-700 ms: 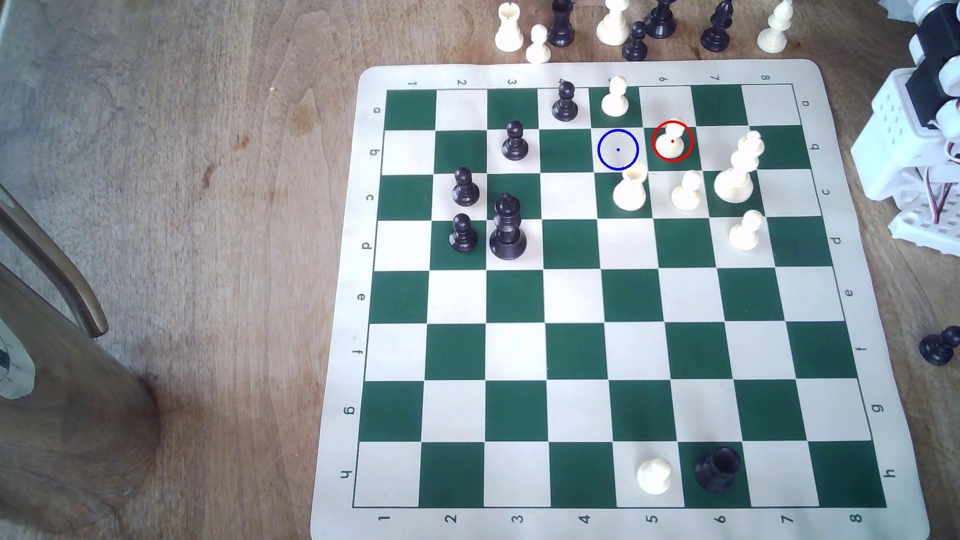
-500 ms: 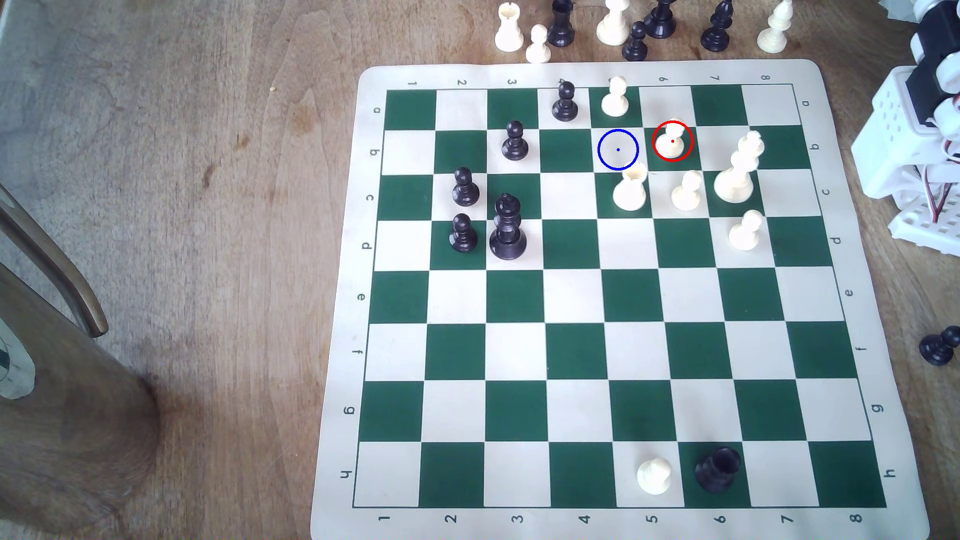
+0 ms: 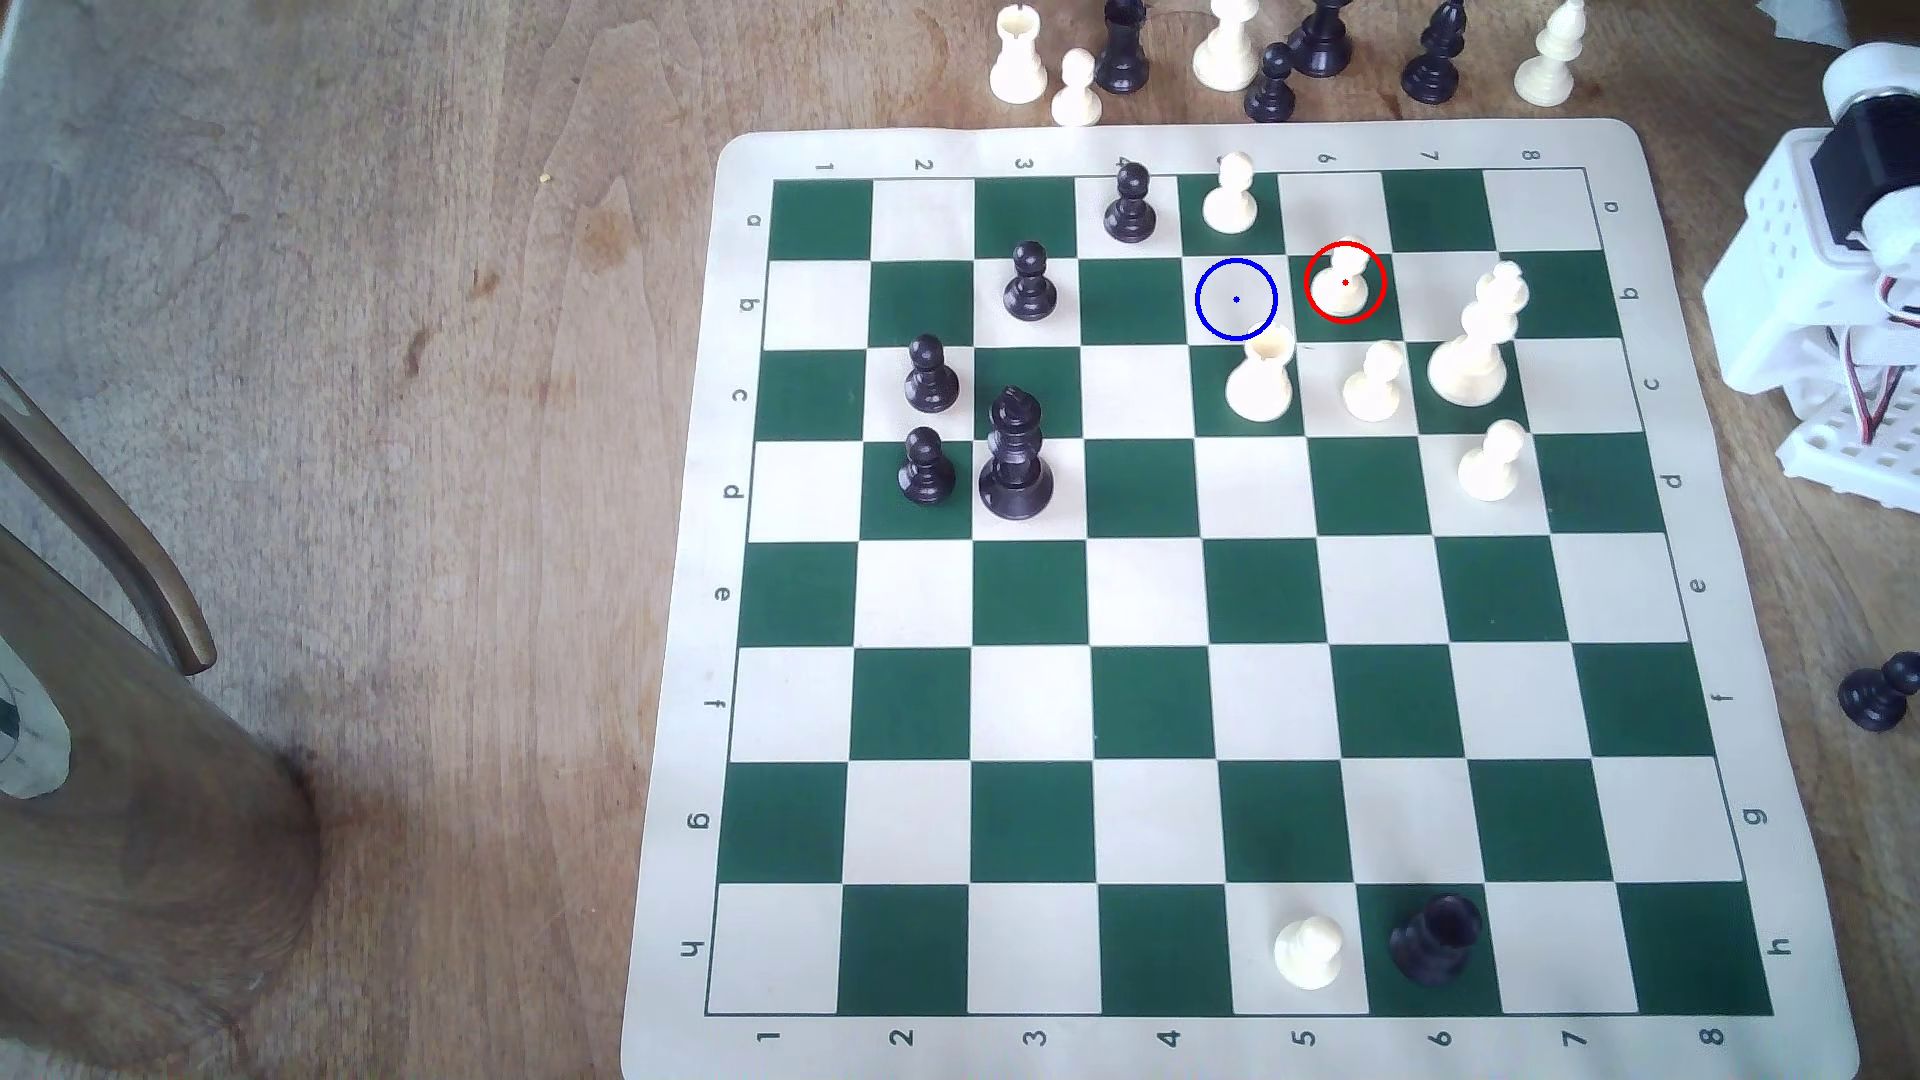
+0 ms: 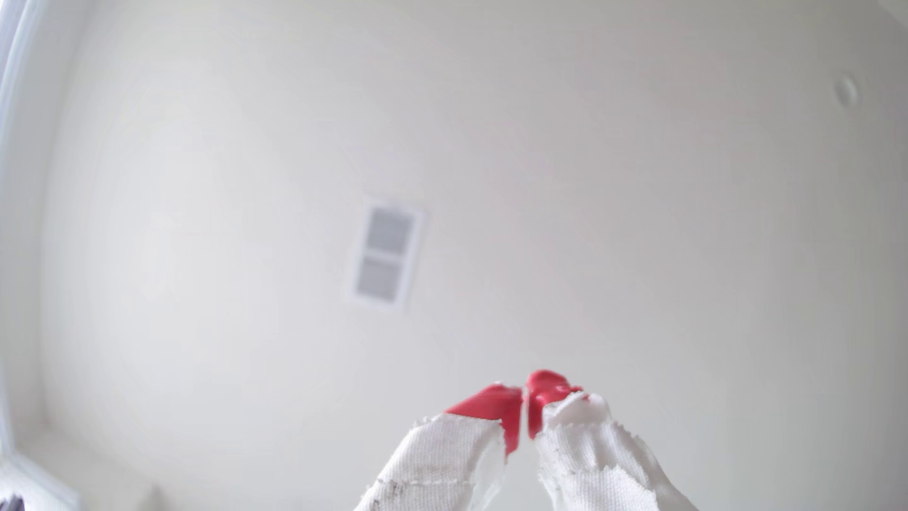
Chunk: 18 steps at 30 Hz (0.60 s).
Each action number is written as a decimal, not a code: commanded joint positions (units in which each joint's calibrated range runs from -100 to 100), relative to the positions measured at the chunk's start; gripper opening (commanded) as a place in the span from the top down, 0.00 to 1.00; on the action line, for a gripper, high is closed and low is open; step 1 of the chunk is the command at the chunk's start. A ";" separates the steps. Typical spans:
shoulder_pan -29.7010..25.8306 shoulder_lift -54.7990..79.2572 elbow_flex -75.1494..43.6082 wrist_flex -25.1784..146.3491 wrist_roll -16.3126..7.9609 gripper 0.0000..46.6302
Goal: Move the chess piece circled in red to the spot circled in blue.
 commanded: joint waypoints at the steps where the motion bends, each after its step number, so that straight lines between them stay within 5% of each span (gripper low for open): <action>1: 1.04 0.14 -12.79 22.98 -0.15 1.00; 9: 3.39 0.14 -22.67 55.17 -0.59 1.00; 10: 3.86 0.14 -23.49 60.49 -2.30 1.00; 12: 6.83 0.14 -24.03 66.72 -11.53 0.95; 13: 8.08 0.22 -25.66 76.38 -12.31 0.86; 18: 8.63 0.22 -26.30 85.80 -14.07 0.88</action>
